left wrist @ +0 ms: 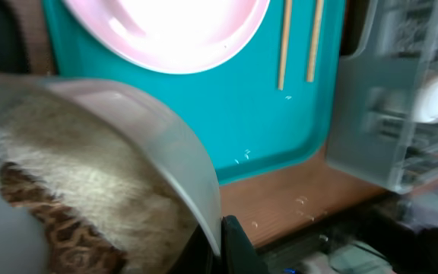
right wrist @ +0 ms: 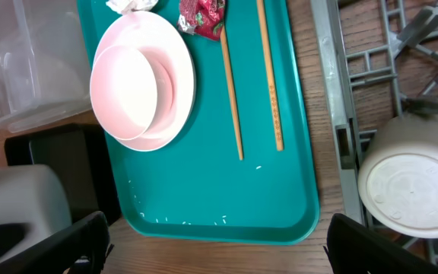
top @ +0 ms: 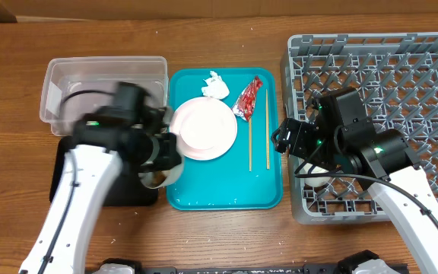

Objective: Sort waste into correct bins and load items into the dishwasher
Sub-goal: 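Tip the bowl with the left gripper to pour rice onto the black tray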

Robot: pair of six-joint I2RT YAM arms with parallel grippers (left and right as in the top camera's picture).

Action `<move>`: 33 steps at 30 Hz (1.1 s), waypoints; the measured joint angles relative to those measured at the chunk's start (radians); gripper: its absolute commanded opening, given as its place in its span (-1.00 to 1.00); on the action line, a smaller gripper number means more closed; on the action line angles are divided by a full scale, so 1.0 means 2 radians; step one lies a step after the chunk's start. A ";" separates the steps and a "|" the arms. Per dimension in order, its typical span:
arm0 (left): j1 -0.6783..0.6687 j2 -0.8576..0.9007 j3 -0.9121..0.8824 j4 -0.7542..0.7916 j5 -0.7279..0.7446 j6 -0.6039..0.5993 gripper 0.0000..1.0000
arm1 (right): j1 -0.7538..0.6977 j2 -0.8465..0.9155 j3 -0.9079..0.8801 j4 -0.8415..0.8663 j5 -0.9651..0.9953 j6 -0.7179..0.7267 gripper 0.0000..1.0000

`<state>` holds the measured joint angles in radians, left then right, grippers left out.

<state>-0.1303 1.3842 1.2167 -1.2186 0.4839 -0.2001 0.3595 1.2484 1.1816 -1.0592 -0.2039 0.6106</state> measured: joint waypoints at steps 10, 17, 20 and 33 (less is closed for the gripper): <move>0.251 0.003 -0.080 -0.019 0.193 0.211 -0.92 | 0.000 0.000 0.000 0.006 0.001 0.000 0.88; 0.353 0.046 -0.155 0.041 0.299 0.290 -0.91 | 0.000 0.000 0.000 0.006 0.001 0.000 0.88; 0.376 0.076 -0.158 0.029 0.340 0.320 -0.92 | 0.000 0.000 0.000 0.004 0.001 0.000 0.88; 0.404 0.138 -0.158 0.005 0.464 0.379 -0.92 | 0.000 0.000 0.000 0.000 0.001 0.000 0.88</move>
<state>0.6769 1.6592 0.9009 -1.2091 1.4128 0.5575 0.3595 1.2484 1.1816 -1.0592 -0.2016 0.6106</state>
